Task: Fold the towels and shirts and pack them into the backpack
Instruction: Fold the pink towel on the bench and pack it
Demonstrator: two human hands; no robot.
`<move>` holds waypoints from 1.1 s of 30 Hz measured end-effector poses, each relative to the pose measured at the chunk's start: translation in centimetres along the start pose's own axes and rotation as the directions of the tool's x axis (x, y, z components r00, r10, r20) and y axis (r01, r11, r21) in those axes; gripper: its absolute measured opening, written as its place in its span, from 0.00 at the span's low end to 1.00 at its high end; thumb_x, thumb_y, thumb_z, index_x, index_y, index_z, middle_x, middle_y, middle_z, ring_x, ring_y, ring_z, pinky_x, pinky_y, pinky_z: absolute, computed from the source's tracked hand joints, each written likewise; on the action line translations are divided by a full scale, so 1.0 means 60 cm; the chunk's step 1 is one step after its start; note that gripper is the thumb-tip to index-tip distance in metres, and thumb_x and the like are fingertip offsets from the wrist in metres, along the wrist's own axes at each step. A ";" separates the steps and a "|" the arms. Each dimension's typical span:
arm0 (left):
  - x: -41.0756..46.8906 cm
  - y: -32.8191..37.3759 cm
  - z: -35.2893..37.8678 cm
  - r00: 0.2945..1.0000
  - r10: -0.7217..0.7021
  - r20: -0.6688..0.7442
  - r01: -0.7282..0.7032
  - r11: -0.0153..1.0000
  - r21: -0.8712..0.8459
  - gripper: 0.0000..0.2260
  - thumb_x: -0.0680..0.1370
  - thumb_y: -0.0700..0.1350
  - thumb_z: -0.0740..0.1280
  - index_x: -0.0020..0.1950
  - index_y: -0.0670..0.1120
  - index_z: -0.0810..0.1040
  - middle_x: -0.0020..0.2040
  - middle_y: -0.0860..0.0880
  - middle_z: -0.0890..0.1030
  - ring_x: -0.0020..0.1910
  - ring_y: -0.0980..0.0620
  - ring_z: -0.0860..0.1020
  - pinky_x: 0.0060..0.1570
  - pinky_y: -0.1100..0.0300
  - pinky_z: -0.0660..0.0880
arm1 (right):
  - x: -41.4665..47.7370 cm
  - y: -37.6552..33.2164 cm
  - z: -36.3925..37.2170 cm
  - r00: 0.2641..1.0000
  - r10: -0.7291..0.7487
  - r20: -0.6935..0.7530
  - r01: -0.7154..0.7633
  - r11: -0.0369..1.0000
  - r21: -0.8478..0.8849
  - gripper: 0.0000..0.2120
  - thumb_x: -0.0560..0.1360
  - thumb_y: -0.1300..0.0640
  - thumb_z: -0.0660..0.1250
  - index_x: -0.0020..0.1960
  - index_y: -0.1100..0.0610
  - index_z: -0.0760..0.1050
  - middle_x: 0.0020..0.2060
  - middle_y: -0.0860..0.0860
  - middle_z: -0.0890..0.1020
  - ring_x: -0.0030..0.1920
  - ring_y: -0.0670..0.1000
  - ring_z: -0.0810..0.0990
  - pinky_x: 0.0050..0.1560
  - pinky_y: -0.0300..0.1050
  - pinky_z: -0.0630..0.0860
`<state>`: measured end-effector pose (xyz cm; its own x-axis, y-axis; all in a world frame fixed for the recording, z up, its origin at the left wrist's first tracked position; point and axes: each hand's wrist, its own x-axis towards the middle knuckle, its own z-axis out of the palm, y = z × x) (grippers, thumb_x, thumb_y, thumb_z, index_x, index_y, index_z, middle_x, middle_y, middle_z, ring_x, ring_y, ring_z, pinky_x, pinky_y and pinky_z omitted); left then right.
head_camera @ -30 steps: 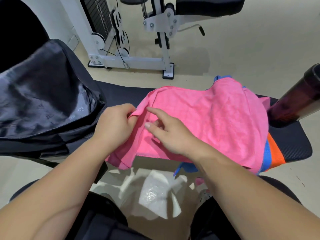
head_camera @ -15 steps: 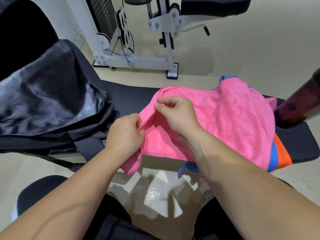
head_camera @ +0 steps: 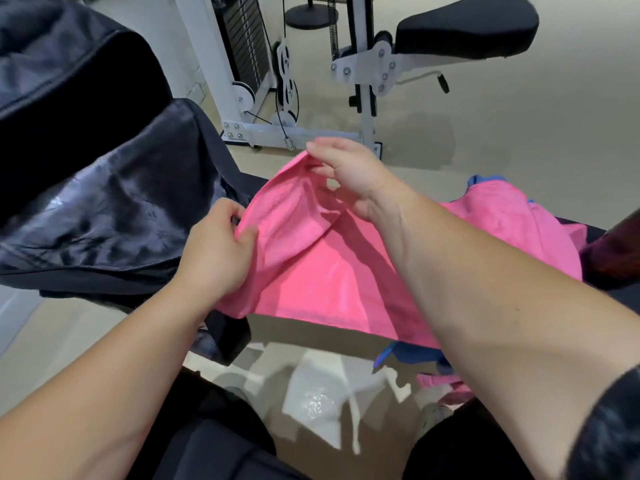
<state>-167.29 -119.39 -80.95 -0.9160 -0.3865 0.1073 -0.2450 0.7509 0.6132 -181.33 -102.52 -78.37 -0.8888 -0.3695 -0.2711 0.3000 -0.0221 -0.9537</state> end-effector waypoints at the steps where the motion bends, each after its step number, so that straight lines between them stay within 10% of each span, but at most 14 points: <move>1: 0.003 -0.003 -0.007 1.000 0.006 -0.009 -0.005 1.000 0.003 0.04 0.79 0.47 0.67 0.51 0.49 0.73 0.39 0.52 0.78 0.41 0.49 0.75 0.40 0.53 0.66 | 0.005 -0.010 0.009 1.000 -0.009 0.019 0.009 1.000 0.030 0.03 0.80 0.53 0.68 0.52 0.52 0.79 0.39 0.46 0.83 0.41 0.46 0.80 0.41 0.41 0.70; 6: 0.004 -0.026 -0.036 0.998 -0.004 0.058 0.000 0.997 0.071 0.07 0.76 0.49 0.72 0.43 0.49 0.76 0.36 0.51 0.78 0.39 0.47 0.77 0.37 0.53 0.67 | 0.037 -0.030 0.060 0.997 0.015 0.078 -0.025 0.992 0.126 0.10 0.79 0.43 0.67 0.50 0.49 0.78 0.38 0.44 0.83 0.45 0.47 0.79 0.56 0.50 0.71; 12: 0.001 -0.040 -0.044 0.981 -0.043 0.188 0.042 0.999 0.009 0.06 0.72 0.41 0.71 0.40 0.47 0.75 0.35 0.44 0.80 0.32 0.46 0.74 0.36 0.50 0.73 | 0.051 -0.024 0.086 0.994 0.063 0.094 -0.077 0.986 0.149 0.23 0.80 0.37 0.60 0.63 0.53 0.77 0.61 0.50 0.78 0.66 0.54 0.74 0.70 0.60 0.66; 25: -0.009 0.128 0.099 0.809 0.123 0.574 0.069 0.951 -0.301 0.07 0.77 0.36 0.66 0.46 0.47 0.71 0.32 0.42 0.74 0.23 0.43 0.76 0.24 0.51 0.73 | 0.028 0.002 -0.132 0.972 0.038 -0.230 -0.020 0.997 0.079 0.04 0.74 0.59 0.74 0.45 0.55 0.79 0.37 0.51 0.82 0.39 0.51 0.82 0.51 0.47 0.81; 33: -0.058 0.180 0.195 0.695 0.114 0.710 0.205 0.915 -0.348 0.12 0.76 0.29 0.62 0.47 0.45 0.68 0.32 0.45 0.70 0.23 0.48 0.78 0.25 0.54 0.76 | -0.008 0.046 -0.223 0.930 0.063 -0.362 -0.130 0.978 -0.164 0.18 0.74 0.74 0.64 0.58 0.57 0.80 0.36 0.56 0.79 0.28 0.50 0.77 0.33 0.46 0.78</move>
<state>-170.45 -103.66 -83.83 -0.8903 0.1969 -0.4107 -0.3013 0.4216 0.8552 -184.70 -90.01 -82.64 -0.9330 -0.0086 -0.3597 0.3525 0.1790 -0.9185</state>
